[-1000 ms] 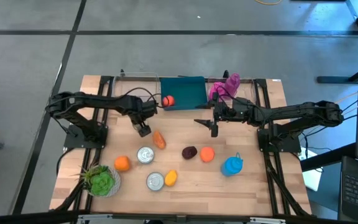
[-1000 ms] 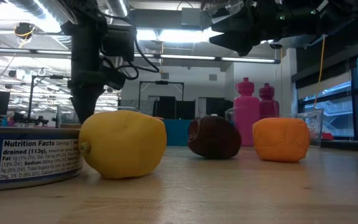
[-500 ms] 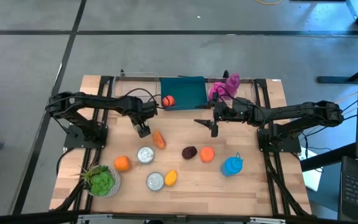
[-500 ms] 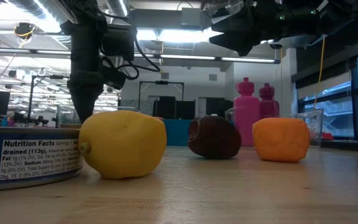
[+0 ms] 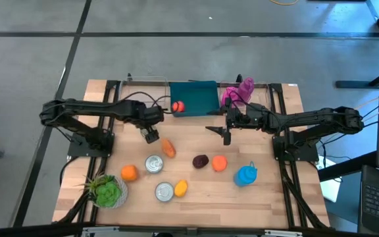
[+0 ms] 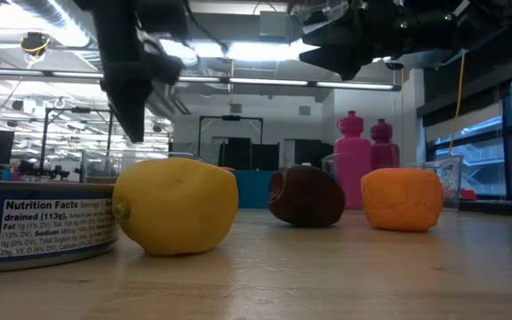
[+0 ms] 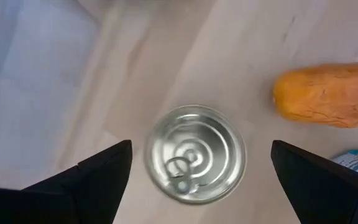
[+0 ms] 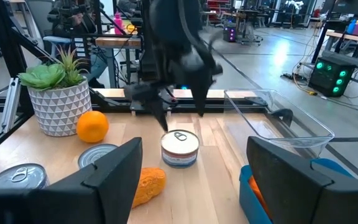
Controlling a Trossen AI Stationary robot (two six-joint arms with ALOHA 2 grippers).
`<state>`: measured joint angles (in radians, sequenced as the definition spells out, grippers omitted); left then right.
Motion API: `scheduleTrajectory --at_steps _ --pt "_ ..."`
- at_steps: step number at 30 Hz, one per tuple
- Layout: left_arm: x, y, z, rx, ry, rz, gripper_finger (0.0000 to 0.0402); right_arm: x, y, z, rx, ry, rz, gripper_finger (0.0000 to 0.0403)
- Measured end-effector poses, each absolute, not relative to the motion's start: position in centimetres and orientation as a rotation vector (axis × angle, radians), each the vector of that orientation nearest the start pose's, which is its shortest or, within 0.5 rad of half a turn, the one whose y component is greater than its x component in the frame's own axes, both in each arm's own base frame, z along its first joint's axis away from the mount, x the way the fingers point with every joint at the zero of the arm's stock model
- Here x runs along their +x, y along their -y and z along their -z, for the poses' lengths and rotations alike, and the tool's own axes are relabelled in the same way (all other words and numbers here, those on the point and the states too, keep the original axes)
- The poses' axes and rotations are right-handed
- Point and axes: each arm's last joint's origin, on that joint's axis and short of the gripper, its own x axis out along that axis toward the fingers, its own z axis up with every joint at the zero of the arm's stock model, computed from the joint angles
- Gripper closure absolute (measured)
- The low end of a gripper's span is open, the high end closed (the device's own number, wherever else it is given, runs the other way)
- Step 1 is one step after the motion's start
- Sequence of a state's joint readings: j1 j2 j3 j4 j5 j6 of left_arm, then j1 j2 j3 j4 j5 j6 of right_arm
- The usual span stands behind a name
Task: Pick & Place Food Item
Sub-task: Put the top blue pink tuna can into the left transparent bin
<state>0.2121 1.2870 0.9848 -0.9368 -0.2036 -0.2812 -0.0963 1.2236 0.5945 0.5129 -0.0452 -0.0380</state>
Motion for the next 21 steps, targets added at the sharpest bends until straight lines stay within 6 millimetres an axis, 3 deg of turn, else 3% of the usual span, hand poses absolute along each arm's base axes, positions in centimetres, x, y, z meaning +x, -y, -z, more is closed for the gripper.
scheduleTrajectory --at_steps 4,7,16,21 --pt "20.8 -4.2 -26.8 -0.205 -1.074 -0.582 0.0029 25.9 2.4 -24.5 -0.03 -0.117 0.049 0.0115" --pt "19.5 -3.2 -26.9 -0.164 -1.031 -0.607 0.0029 25.9 2.4 -24.5 -0.034 -0.117 0.049 0.0115" --pt "18.0 -0.7 -22.6 -0.156 -0.976 -0.587 0.0029 25.9 2.4 -24.5 -0.041 -0.117 0.049 0.0115" --pt "17.8 0.3 -21.3 -0.106 -0.966 -0.565 0.0029 25.8 2.4 -24.4 -0.041 -0.122 0.05 0.0115"
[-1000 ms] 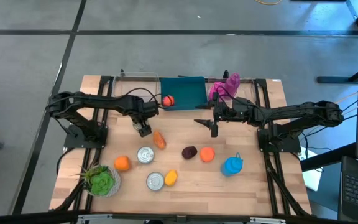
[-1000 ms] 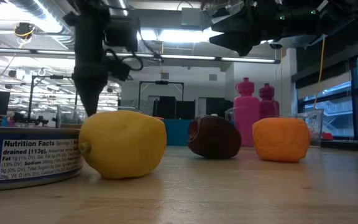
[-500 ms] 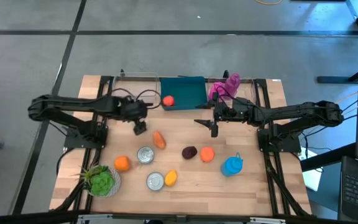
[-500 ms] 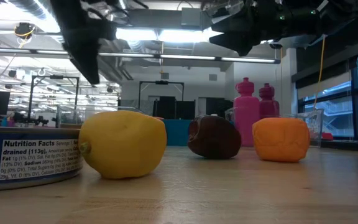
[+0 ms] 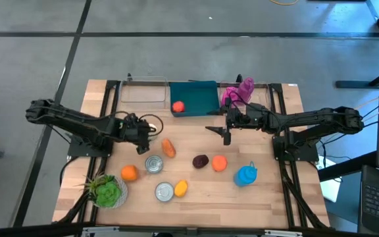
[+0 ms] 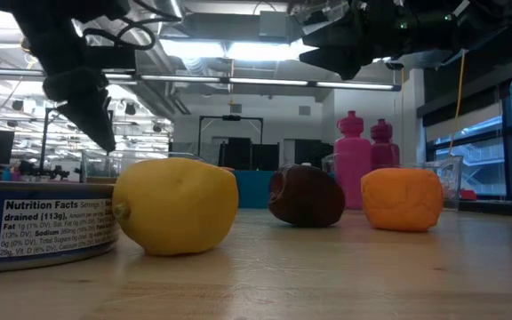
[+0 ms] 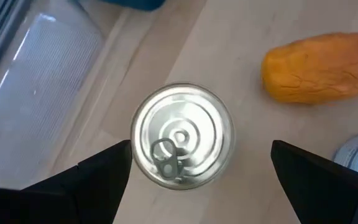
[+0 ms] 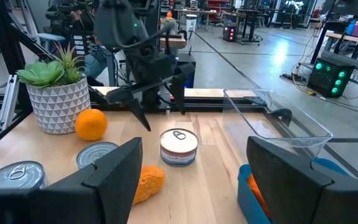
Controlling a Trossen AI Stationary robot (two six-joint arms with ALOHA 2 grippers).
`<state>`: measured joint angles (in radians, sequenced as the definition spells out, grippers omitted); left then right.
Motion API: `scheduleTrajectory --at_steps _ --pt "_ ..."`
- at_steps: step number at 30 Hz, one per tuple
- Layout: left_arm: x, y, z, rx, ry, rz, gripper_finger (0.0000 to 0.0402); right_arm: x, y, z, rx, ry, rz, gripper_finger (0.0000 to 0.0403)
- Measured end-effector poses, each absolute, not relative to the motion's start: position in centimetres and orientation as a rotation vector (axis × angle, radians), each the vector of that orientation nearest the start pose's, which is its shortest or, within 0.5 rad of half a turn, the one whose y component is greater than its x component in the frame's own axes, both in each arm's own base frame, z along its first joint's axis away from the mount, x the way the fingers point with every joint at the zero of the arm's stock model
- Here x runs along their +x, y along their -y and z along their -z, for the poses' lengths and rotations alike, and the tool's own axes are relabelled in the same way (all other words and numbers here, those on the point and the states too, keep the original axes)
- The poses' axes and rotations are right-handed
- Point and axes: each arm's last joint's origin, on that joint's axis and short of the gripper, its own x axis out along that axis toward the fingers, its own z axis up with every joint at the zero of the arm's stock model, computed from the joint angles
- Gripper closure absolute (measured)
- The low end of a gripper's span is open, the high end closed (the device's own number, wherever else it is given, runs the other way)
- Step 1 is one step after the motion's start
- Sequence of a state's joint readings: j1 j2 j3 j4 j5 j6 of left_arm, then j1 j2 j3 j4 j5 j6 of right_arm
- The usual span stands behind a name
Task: Pick & Place Food Item
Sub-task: Put the top blue pink tuna can into the left transparent bin
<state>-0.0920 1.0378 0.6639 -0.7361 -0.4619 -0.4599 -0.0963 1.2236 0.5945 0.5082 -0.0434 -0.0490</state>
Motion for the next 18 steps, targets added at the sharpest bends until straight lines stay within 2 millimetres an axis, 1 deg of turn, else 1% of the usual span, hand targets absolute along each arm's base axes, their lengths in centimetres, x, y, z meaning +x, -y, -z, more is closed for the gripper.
scheduleTrajectory --at_steps 6,10,14,18 --pt "18.2 1.4 -20.8 0.073 -0.984 -0.547 0.0029 25.8 2.4 -24.4 -0.04 -0.122 0.052 0.0115" --pt "19.0 1.9 -19.4 0.182 -1.069 -0.511 0.0029 25.8 2.4 -24.4 -0.04 -0.122 0.052 0.0115" --pt "19.7 2.1 -17.9 0.229 -1.152 -0.509 0.0029 25.8 2.4 -24.4 -0.042 -0.123 0.052 0.0115" --pt "20.0 2.1 -17.2 0.245 -1.186 -0.511 0.0029 25.8 2.4 -24.4 -0.052 -0.124 0.052 0.0115"
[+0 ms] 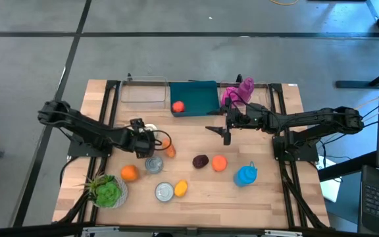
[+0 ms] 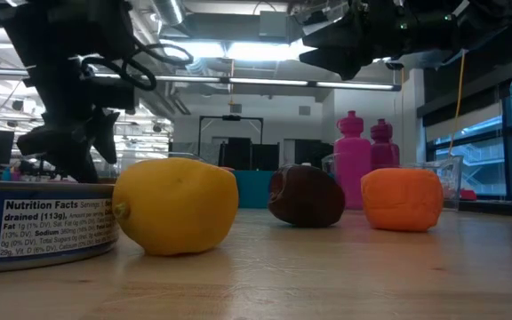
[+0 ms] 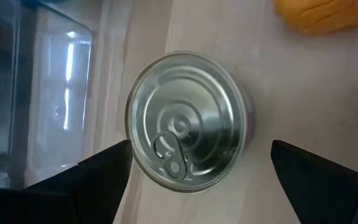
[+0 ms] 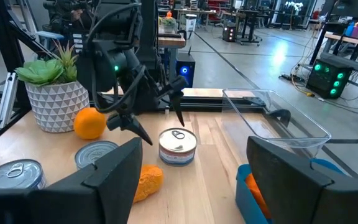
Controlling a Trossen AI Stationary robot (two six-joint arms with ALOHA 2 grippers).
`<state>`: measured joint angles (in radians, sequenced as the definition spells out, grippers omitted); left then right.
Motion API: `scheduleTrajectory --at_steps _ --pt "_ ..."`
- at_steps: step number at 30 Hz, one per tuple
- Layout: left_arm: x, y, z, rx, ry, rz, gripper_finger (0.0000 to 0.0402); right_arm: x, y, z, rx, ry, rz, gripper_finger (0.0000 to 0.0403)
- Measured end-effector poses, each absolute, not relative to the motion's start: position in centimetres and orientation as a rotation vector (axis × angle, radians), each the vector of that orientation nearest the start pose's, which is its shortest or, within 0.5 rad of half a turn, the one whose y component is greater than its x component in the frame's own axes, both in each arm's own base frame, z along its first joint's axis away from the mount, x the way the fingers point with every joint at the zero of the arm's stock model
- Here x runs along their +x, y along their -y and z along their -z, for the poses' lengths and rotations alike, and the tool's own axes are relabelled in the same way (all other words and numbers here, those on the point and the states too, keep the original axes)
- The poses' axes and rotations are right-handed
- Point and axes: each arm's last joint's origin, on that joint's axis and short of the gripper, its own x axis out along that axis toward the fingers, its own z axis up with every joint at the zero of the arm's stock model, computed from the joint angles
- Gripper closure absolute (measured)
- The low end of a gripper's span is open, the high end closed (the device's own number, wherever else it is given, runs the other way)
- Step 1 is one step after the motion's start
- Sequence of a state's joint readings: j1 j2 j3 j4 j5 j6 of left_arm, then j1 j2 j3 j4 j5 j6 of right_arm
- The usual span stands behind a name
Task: Pick & Place Food Item
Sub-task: Put the top blue pink tuna can into the left transparent bin
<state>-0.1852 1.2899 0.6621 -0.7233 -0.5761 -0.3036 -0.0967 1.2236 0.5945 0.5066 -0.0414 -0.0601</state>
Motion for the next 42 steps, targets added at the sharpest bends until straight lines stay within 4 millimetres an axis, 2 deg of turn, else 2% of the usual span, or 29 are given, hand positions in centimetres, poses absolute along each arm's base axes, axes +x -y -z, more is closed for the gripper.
scheduleTrajectory --at_steps 26,36,42 --pt "19.7 2.5 -17.2 0.305 -1.22 -0.471 0.003 25.8 2.4 -24.3 -0.054 -0.142 0.051 0.0115" --pt "20.5 2.7 -16.0 0.362 -1.25 -0.437 0.0065 25.8 2.4 -24.3 -0.053 -0.142 0.051 0.0114" --pt "20.8 2.7 -15.2 0.429 -1.298 -0.416 0.0069 25.8 2.4 -24.3 -0.053 -0.142 0.051 0.0114"
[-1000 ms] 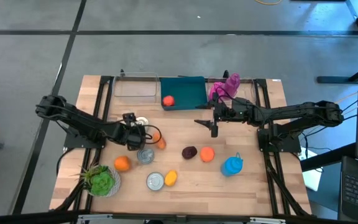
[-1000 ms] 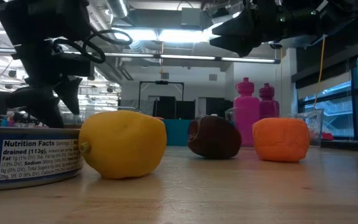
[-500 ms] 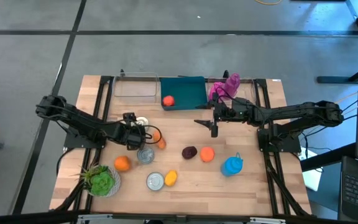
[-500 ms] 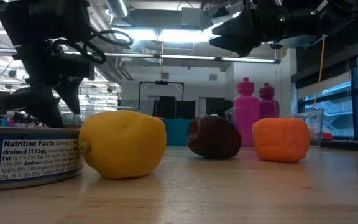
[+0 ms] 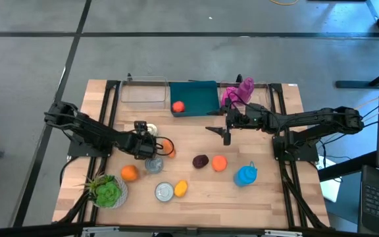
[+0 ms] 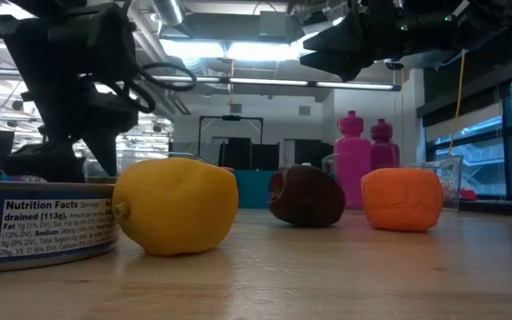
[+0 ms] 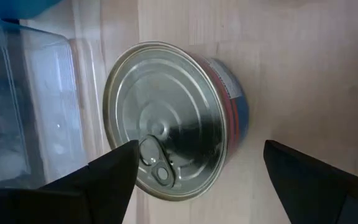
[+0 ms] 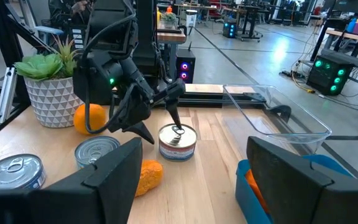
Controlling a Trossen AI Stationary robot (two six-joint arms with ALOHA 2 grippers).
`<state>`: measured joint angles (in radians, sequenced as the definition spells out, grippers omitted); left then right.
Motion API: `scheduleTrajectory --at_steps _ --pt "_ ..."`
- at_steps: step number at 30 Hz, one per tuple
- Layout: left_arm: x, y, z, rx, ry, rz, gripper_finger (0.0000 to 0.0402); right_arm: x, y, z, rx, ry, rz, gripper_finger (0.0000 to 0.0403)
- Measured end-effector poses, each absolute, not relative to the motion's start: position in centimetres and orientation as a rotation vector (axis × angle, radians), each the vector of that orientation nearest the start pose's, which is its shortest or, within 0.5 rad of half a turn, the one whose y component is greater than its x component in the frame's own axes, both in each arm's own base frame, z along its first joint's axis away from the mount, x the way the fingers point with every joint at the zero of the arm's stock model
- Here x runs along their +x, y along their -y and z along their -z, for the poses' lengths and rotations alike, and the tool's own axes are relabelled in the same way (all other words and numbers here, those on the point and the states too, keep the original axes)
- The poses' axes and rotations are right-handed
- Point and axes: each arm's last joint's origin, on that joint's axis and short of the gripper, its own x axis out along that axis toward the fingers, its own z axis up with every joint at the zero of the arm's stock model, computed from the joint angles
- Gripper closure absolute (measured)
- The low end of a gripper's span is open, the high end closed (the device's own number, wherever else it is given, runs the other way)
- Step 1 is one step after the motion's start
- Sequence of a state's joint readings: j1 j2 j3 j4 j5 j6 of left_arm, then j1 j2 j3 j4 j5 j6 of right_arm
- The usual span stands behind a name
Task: Pick & Place Food Item
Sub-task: Put the top blue pink tuna can into the left transparent bin
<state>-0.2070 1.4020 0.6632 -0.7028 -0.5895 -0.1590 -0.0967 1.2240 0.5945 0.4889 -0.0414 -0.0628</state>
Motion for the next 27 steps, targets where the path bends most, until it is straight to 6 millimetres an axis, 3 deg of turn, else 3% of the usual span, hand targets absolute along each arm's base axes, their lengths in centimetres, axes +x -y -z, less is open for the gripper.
scheduleTrajectory --at_steps 12,27 --pt "21.4 2.3 -14.5 0.494 -1.305 -0.435 0.0066 25.8 2.4 -24.3 -0.05 -0.142 0.051 0.0114" --pt "22.0 0.0 -14.5 0.358 -1.333 -0.409 0.0084 25.8 2.4 -24.2 -0.05 -0.147 0.051 0.0114"
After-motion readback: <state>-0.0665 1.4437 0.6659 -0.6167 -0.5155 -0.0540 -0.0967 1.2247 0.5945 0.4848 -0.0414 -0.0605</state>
